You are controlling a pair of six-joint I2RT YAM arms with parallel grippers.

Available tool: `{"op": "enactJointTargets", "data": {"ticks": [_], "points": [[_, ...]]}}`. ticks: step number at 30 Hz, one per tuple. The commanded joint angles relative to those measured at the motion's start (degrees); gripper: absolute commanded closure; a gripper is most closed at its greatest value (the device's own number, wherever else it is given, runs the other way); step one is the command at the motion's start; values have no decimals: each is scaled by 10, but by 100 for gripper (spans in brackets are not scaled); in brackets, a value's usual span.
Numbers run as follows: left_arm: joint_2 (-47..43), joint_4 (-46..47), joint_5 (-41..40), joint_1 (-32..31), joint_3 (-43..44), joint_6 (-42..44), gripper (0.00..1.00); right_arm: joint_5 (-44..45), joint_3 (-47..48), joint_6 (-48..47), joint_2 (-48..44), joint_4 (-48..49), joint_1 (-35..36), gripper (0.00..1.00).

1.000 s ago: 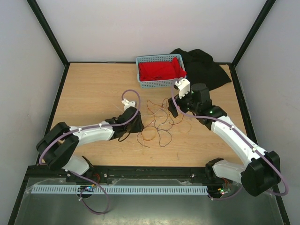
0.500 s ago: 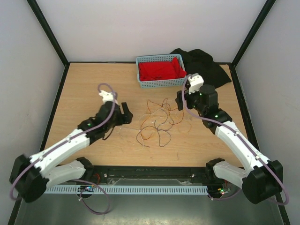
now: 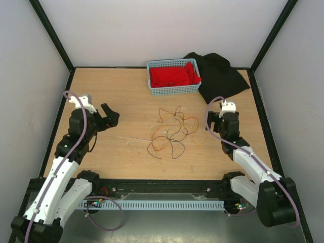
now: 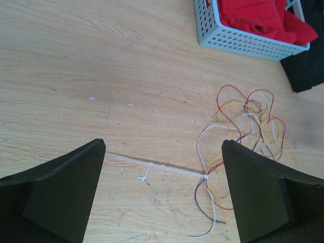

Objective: Zip-tie the wires
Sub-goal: Reset both arms

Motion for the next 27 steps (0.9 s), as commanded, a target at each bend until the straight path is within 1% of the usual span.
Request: {"op": "enactJointTargets", "data": {"ticks": [1,5,8,10,11,13,17,19,22,23,24,26,27], "points": [[8,12,48,11,6,62,1,110,-92,-2,-12,169,-3,1],[5,65,30,11,-23,124,1,122,-156,-34,8,291,-2,1],[7,90,16,12,-47,156,1,115,-204,-29,24,414,-3,1],[11,110,3,16,-60,160,1,111,-235,-23,49,494,-3,1],[16,119,4,22,-64,158,1,106,-235,-28,70,517,-3,1],[32,133,17,43,-67,149,1,91,-225,-38,91,530,-3,1],[81,162,44,104,-72,135,1,91,-226,-53,142,602,-2,1],[116,187,71,132,-73,149,1,92,-241,-48,190,680,-2,1],[167,219,83,154,-70,167,1,74,-264,-61,301,844,-3,1],[182,230,82,156,-70,176,1,66,-264,-66,320,876,-2,1],[194,243,75,157,-71,183,1,64,-260,-67,306,849,-3,1],[207,270,64,160,-77,202,1,71,-232,-56,259,725,-3,1],[212,287,56,161,-83,214,1,75,-222,-56,266,713,-3,1]]}}
